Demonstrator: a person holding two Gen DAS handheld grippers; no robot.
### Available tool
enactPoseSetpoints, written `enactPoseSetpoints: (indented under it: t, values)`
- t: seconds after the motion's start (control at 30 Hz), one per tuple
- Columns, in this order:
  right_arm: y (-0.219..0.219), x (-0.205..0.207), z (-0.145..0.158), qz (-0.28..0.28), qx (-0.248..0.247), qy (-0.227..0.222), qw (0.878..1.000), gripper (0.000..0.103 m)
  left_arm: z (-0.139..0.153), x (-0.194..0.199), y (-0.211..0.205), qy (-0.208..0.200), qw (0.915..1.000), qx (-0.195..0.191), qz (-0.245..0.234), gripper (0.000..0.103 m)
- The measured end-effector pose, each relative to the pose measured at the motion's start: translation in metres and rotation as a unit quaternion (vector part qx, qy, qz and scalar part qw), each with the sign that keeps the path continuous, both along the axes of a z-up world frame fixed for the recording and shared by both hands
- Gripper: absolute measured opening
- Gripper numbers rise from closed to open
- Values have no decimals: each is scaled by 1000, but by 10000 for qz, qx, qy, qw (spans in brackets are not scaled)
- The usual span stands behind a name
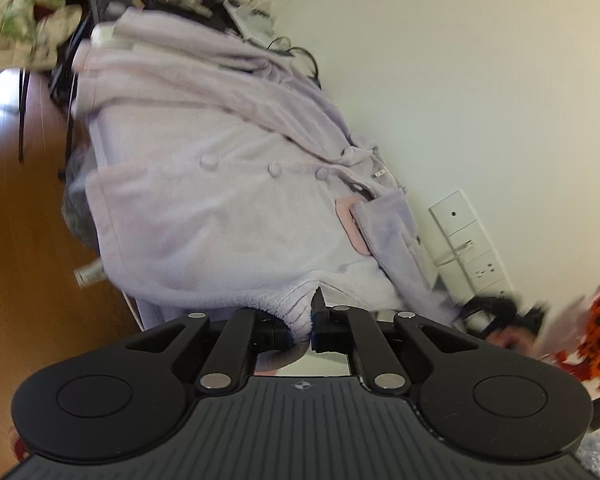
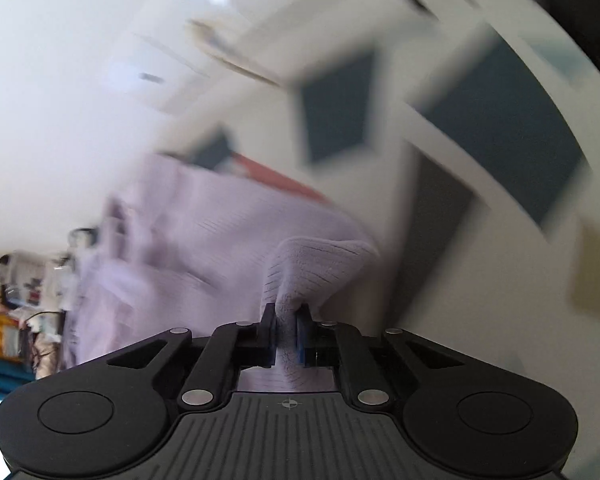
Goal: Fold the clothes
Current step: 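Grasp the ribbed hem with the left gripper while the right gripper releases the fabric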
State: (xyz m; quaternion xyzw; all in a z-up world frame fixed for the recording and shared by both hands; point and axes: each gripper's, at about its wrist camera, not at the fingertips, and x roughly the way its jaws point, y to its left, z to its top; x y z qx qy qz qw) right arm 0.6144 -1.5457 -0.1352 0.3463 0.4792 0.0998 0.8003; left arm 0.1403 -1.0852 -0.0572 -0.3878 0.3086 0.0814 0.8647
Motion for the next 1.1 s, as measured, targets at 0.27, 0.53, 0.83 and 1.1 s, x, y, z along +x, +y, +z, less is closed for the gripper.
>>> enactPoseSetpoints:
  t: [0.27, 0.53, 0.83, 1.1]
  values:
    - [24, 34, 117, 299, -200, -1786, 9833, 7, -7, 35, -21, 695, 9912, 265, -1094, 8]
    - [-12, 18, 85, 173, -502, -1219, 9911, 7, -41, 33, -52, 1171, 9765, -105, -1807, 8]
    - [-47, 5, 23, 73, -1058, -607, 9925, 7, -86, 42, -88, 1869, 9490, -298, -2520, 8]
    - [-60, -3, 19, -87, -1137, -626, 9915, 7, -99, 27, -81, 1826, 9496, -910, -2379, 8]
